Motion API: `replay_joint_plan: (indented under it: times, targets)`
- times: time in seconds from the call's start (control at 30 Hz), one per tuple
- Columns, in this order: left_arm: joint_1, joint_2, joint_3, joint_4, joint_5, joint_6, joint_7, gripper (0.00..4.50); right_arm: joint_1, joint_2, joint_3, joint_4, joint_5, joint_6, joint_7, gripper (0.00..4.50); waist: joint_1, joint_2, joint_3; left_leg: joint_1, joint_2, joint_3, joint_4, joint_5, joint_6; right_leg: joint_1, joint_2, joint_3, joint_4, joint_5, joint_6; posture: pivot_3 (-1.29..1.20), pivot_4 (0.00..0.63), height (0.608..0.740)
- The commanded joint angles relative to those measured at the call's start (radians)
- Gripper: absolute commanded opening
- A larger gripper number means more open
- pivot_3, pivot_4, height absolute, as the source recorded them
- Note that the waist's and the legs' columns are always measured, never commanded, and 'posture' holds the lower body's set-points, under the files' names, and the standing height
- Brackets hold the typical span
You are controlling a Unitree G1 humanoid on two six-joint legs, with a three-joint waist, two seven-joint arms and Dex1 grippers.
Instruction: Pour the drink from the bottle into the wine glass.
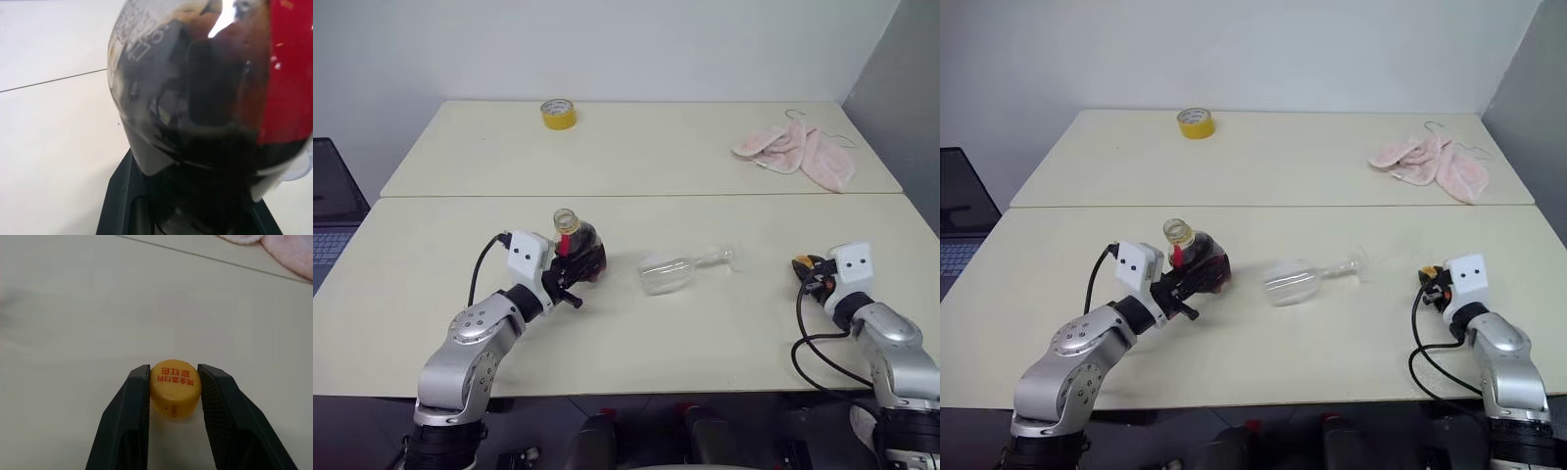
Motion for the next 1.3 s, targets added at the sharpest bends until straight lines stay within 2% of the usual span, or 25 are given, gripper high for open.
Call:
replay_joint_plan:
  times: [0.03, 0.3, 0.33, 0.43, 0.7, 0.9, 1.3]
  targets:
    - [-0.011, 0.018, 0.01, -0.035, 0.004, -0.037, -0.017, 0.75, -0.003, -0.011, -0.003, 0.014, -0.012, -0.014, -0.003, 1.55, 0.0, 0.0, 0.0, 0.0, 0.0, 0.0, 0.0, 0.0, 0.0, 0.0, 0.0, 0.0, 0.0, 0.0, 0.0, 0.0, 0.15, 0.74]
    - [-0.012, 0.005, 0.025, -0.016, 0.014, -0.044, 0.0, 0.75, -0.006, -0.007, -0.008, -0.007, 0.029, -0.049, 0.034, 4.32, 0.0, 0.0, 0.0, 0.0, 0.001, 0.0, 0.0, 0.0, 0.0, 0.001, 0.001, 0.0, 0.0, 0.0, 0.0, 0.0, 0.15, 0.74]
    - [-0.012, 0.002, 0.031, -0.013, 0.014, -0.045, 0.007, 0.75, -0.011, -0.002, -0.013, -0.028, 0.042, -0.07, 0.042, 4.5, 0.0, 0.0, 0.0, 0.0, 0.001, 0.0, 0.0, 0.0, 0.0, 0.001, 0.001, 0.0, 0.0, 0.0, 0.0, 0.0, 0.15, 0.74]
    - [-0.014, -0.018, 0.075, 0.024, 0.008, -0.039, 0.051, 0.75, -0.061, 0.009, 0.013, -0.162, 0.101, -0.071, 0.089, 4.5, -0.002, 0.0, 0.0, 0.0, 0.001, 0.0, 0.0, 0.0, 0.0, 0.001, 0.001, 0.0, 0.0, 0.0, 0.0, 0.0, 0.15, 0.74]
    - [-0.066, -0.03, 0.18, 0.155, 0.033, -0.084, 0.149, 0.75, -0.183, -0.024, 0.303, -0.45, 0.201, 0.111, 0.286, 4.5, 0.008, -0.001, 0.0, -0.001, 0.002, -0.005, 0.0, 0.0, 0.0, 0.0, 0.003, -0.004, -0.001, 0.0, 0.0, 0.0, 0.15, 0.74]
    - [-0.104, -0.023, 0.218, 0.242, 0.069, -0.134, 0.191, 0.75, -0.35, 0.026, 0.459, -0.409, 0.199, 0.13, 0.379, 4.5, 0.012, -0.001, -0.001, -0.001, 0.0, -0.004, 0.002, 0.0, -0.001, 0.0, 0.0, -0.003, -0.001, 0.0, 0.0, 0.0, 0.15, 0.74]
    - [-0.105, -0.039, 0.227, 0.287, 0.063, -0.144, 0.196, 0.75, -0.452, 0.081, 0.515, -0.328, 0.149, 0.089, 0.412, 4.5, 0.013, -0.003, -0.001, -0.001, 0.0, -0.005, 0.002, 0.0, -0.001, -0.001, 0.0, -0.004, 0.0, 0.0, 0.0, 0.0, 0.15, 0.74]
